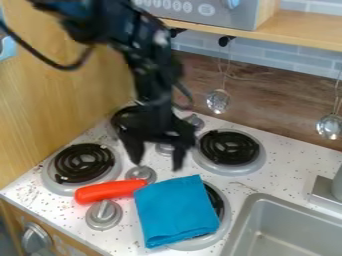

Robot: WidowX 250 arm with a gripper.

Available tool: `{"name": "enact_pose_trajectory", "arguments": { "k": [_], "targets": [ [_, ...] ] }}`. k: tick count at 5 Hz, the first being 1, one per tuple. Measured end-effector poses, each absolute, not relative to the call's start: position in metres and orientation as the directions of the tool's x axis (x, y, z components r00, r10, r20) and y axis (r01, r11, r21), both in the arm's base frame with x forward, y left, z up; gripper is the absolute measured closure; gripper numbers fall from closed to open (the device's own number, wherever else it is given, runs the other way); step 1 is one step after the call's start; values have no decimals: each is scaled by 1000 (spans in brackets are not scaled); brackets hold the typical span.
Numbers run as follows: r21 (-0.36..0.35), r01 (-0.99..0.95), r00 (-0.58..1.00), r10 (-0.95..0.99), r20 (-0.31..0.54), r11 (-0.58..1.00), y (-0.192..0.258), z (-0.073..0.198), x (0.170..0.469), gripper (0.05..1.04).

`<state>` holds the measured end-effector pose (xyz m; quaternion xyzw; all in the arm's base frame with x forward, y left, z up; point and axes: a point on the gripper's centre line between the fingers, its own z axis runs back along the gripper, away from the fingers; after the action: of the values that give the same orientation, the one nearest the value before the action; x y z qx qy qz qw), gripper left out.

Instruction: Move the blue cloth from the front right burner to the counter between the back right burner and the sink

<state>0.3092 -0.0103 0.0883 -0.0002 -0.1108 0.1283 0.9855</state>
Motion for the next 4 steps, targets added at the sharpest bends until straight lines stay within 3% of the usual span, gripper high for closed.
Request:
{"name": "enact_pose_trajectory", "arguments": {
  "k": [2, 4],
  "targets": [
    [2, -193, 964, 190, 189, 981, -24, 55, 319, 79],
    [89, -155, 972, 136, 192, 984, -34, 47, 324, 79]
  ]
}}
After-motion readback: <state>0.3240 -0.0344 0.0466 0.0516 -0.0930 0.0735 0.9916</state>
